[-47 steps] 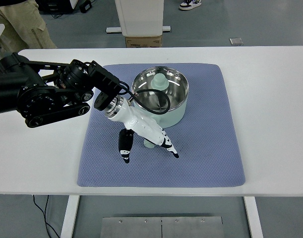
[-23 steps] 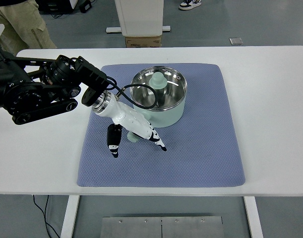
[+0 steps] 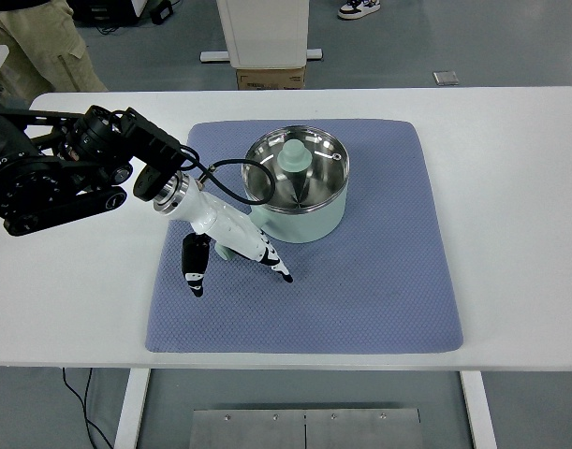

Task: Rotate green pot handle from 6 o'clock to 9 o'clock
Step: 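Sweep the handle with the left hand toward the left arm, rotating the pot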

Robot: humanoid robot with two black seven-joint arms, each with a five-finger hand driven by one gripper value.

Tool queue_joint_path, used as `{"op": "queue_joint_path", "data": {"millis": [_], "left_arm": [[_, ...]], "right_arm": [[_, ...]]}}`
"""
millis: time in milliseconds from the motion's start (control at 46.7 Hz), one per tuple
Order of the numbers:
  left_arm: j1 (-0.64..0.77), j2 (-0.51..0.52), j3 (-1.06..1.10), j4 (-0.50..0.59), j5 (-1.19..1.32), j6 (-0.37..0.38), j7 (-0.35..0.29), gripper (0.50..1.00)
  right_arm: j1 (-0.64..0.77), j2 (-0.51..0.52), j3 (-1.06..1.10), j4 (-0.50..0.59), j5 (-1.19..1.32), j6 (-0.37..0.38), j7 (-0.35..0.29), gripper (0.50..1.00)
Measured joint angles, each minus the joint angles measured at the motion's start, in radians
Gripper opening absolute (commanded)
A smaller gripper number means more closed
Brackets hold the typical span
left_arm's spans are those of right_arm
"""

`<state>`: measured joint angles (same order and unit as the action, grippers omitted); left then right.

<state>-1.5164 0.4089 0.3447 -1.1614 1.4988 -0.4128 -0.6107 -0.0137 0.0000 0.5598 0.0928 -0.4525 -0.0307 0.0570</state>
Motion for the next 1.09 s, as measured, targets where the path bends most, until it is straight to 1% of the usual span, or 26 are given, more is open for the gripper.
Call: {"op": "queue_joint_path", "data": {"millis": [386,793,1093], "left_arm": [[-0.013,0.051,0.013,0.000,0.027,0.003,0.000,1.000],[-0.036,0.078,0.013,0.002,0.028,0.005,0.000,1.000],[-0.049,0.092,0.064,0.002,0.029,0.032,0.000,1.000]], "right_arm": [[0.000,0.000,0.000,0.001,0.000,0.000,0.000,1.000],[0.000,0.000,0.000,0.000,0.000,0.000,0.000,1.000],[0.000,0.000,0.000,0.000,0.000,0.000,0.000,1.000]]}}
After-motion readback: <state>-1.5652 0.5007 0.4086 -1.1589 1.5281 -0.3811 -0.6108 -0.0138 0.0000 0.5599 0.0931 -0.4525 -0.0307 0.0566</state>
